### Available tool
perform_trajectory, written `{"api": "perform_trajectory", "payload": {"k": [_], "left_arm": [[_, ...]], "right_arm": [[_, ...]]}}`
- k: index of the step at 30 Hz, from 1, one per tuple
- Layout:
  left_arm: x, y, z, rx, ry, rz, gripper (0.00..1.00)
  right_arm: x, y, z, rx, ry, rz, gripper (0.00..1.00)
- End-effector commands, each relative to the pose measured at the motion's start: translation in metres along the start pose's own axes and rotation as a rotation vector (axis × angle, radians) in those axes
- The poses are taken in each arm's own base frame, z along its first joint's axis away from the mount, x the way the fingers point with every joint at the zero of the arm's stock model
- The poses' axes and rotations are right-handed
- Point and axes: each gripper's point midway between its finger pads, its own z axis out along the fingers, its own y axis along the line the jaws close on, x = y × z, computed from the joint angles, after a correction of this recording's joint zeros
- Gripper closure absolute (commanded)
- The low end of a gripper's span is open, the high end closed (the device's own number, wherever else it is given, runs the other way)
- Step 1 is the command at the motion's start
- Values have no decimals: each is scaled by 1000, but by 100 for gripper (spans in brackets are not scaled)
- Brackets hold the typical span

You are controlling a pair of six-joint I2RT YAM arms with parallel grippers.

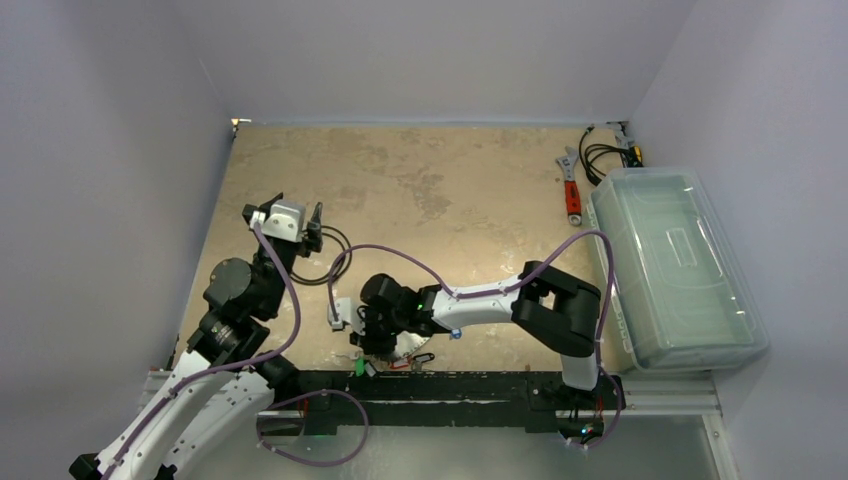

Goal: Put the keys on the keyring

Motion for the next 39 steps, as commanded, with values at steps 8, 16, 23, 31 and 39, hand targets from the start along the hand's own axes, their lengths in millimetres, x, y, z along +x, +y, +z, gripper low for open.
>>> {"api": "perform_trajectory", "payload": {"k": [8, 16, 23, 31, 39], "left_arm": [[-4, 1, 3, -4, -18, -16, 37], [-3, 1, 3, -2, -15, -17, 37], [-2, 1, 4, -1, -13, -17, 37], [-2, 0, 5, 0, -11, -16, 37], [-1, -1, 5, 4, -8, -16, 37]], "right_arm": [[-47, -1, -42, 68, -114, -68, 72], [-24, 24, -34, -2, -75, -126, 73], [-13, 31, -21, -11, -45, -126, 76], [-13, 21, -12, 38, -48, -128, 78], [-24, 19, -15, 55, -80, -130, 79]]}}
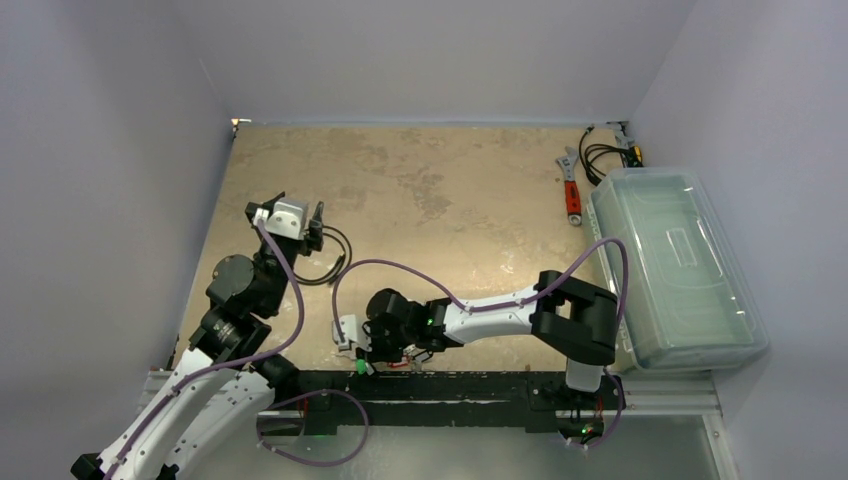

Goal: Put the keys on the keyring

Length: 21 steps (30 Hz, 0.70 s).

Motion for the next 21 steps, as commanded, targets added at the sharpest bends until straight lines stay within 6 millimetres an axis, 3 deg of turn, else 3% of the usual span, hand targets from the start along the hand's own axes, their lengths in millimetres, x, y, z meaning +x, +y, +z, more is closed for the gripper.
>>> {"api": "perform_trajectory", "payload": {"k": [1, 12, 21], "left_arm": [[-5, 1, 1, -4, -21, -25, 37], [-6, 0, 1, -1, -25, -28, 37], [-6, 0, 1, 1, -23, -27, 37]], "right_arm": [[-28, -8, -3, 37, -84, -29, 79], [-41, -8, -11, 51, -142, -18, 80], [-34, -17, -6, 98, -118, -5, 80]]}}
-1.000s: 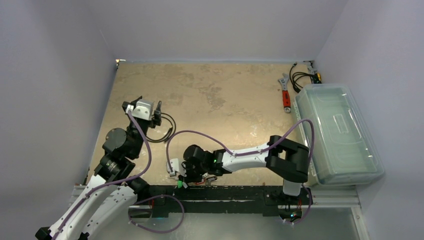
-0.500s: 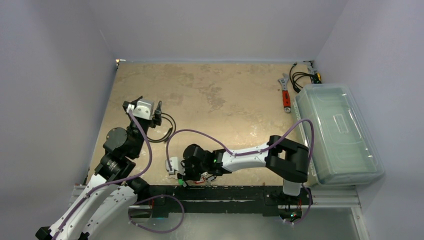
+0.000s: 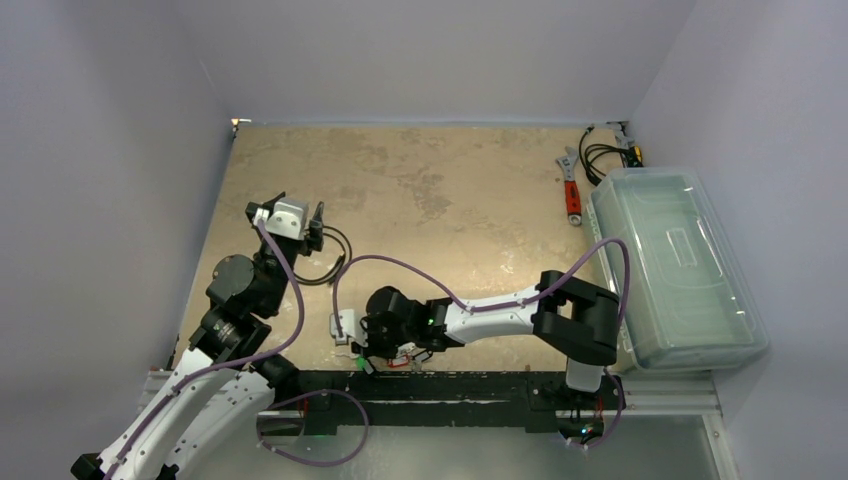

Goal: Put the keys on the keyring

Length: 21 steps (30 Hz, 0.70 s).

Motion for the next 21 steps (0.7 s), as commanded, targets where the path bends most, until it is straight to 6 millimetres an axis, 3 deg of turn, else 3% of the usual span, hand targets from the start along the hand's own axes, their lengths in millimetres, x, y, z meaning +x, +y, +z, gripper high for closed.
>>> {"api": "perform_trajectory", "payload": {"k": [1, 13, 21], "left_arm": [[-6, 1, 1, -3, -24, -26, 37], [-6, 0, 1, 1, -22, -24, 37], [-5, 0, 2, 2, -20, -24, 37]], "right_arm": [[-14, -8, -4, 50, -44, -5, 80], [10, -13, 5, 76, 37, -11, 78], [11, -11, 5, 63, 39, -6, 76]]}}
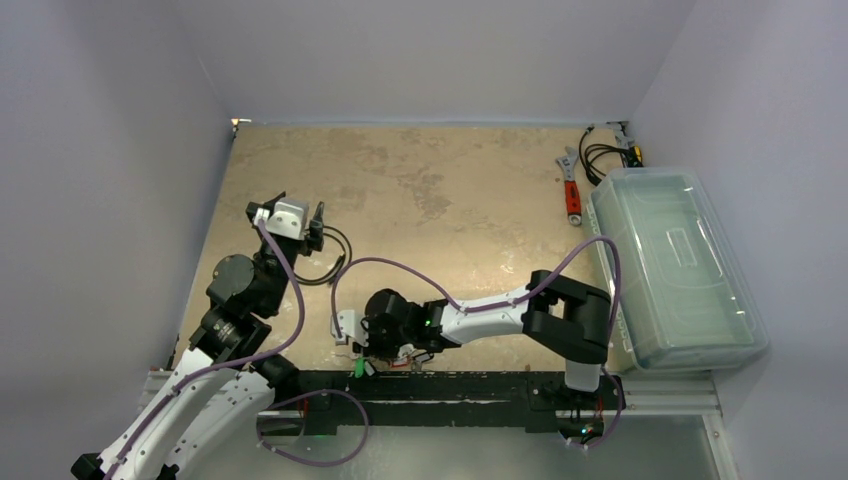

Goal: Put the keys on the keyring

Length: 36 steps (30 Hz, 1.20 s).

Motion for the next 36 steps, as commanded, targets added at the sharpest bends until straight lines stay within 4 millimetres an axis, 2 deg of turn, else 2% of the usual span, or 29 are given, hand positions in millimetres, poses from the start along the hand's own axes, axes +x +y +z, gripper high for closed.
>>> {"api": "perform_trajectory", "payload": {"k": [1, 7, 9, 22, 28, 36], "left_arm": [[-5, 0, 2, -2, -20, -25, 37], [-5, 0, 1, -2, -19, -24, 37], [-5, 0, 2, -2, -19, -24, 37], [-6, 0, 1, -1, -22, -26, 37], [-5, 0, 2, -1, -20, -25, 37], [-4, 0, 3, 1, -17, -25, 37]], "right_arm": [[-10, -1, -5, 9, -27, -10, 76], [-36, -4, -24, 29, -110, -15, 73], [-39, -1, -27, 14, -120, -16, 72], [-11, 12, -14, -46, -41, 14, 67], [-6, 18, -10, -68, -31, 11, 66], [-4, 16, -7, -60, -23, 6, 65]]}}
